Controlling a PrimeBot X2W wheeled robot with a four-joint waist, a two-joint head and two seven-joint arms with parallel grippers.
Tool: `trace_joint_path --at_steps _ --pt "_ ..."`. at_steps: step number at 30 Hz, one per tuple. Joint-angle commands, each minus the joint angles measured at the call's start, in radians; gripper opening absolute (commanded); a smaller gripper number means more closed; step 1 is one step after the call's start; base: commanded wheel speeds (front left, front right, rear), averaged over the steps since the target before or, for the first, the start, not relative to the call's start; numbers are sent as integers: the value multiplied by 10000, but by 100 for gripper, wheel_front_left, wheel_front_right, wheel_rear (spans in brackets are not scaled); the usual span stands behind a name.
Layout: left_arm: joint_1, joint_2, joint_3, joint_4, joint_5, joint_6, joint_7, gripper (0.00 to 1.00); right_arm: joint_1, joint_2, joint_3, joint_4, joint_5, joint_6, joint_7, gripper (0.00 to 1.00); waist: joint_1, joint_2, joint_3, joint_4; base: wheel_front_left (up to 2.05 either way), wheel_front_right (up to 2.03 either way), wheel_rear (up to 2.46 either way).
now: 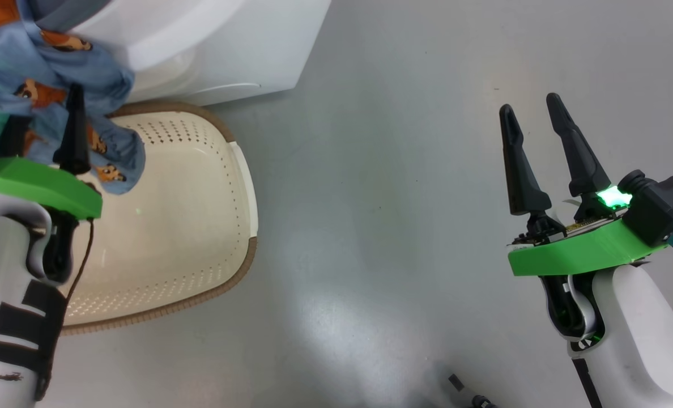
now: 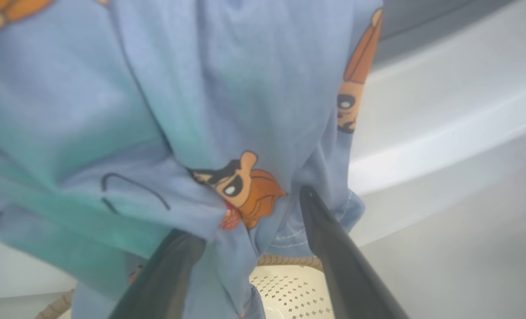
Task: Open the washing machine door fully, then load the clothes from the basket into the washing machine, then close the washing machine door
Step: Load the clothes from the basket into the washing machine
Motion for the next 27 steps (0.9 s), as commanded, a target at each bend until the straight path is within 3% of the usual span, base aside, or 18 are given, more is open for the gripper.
trace_joint_path --at_steps 1,11,12,13,15,17,22,27 --pt "-82 532 126 -314 -112 6 -61 100 57 -15 176 -217 -12 44 -78 100 0 -1 8 -9 0 0 0" --pt "-307 997 -85 -626 -657 6 -61 100 -42 48 303 -239 39 44 -78 100 0 -1 17 -242 0 0 0" --pt "-342 1018 -44 -615 -666 6 -61 79 -29 52 302 -243 40 44 -78 100 0 -1 10 -270 0 0 0" --pt "-374 1029 20 -600 -698 6 -61 44 8 62 297 -244 32 44 -78 100 0 -1 -15 -312 0 0 0" --pt "-395 1030 159 -608 -729 6 -61 24 33 66 275 -241 31 44 -78 100 0 -1 -30 -330 0 0 0" --pt "-379 994 245 -612 -723 6 -61 13 47 76 235 -224 24 44 -78 100 0 -1 -54 -325 0 0 0" --pt "-207 875 604 -700 -530 6 -61 1 58 124 135 -224 16 44 -78 100 0 -1 -118 -208 0 0 0" --pt "198 616 1588 -1372 -34 6 -61 0 77 180 75 -247 -2 44 -78 100 0 -1 -219 -2 0 0 0"
